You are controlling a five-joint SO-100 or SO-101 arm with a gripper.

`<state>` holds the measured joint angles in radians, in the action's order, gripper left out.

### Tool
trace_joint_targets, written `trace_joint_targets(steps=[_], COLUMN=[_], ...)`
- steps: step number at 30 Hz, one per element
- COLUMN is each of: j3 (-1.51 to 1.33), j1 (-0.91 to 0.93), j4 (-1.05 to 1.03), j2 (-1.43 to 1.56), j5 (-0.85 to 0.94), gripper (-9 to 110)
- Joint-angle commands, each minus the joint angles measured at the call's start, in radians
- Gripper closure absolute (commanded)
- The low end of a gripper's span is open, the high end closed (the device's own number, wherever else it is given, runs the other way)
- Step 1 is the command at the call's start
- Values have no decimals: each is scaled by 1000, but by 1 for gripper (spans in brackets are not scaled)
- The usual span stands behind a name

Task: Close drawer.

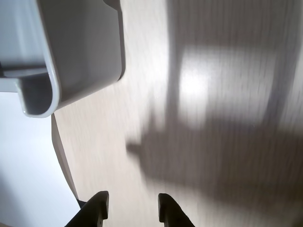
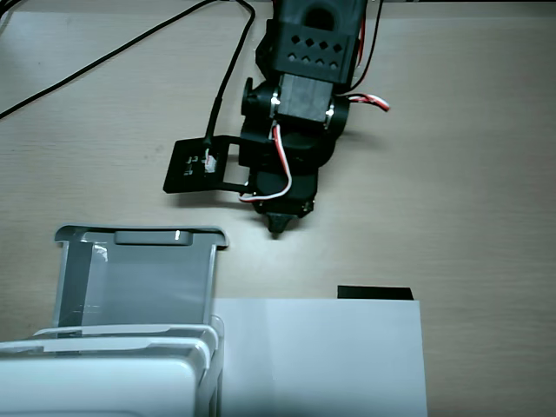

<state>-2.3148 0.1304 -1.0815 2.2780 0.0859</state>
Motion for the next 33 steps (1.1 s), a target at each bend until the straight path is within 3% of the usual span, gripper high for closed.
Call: trace_joint_targets(steps=[1, 2, 21, 33], j3=[-86, -86, -97, -109], j1=[276, 278, 224, 249], j4=[-75, -66, -83, -101], j2=[207, 204, 262, 255], j5=[-126, -135, -123, -12], gripper=[94, 101, 101, 101])
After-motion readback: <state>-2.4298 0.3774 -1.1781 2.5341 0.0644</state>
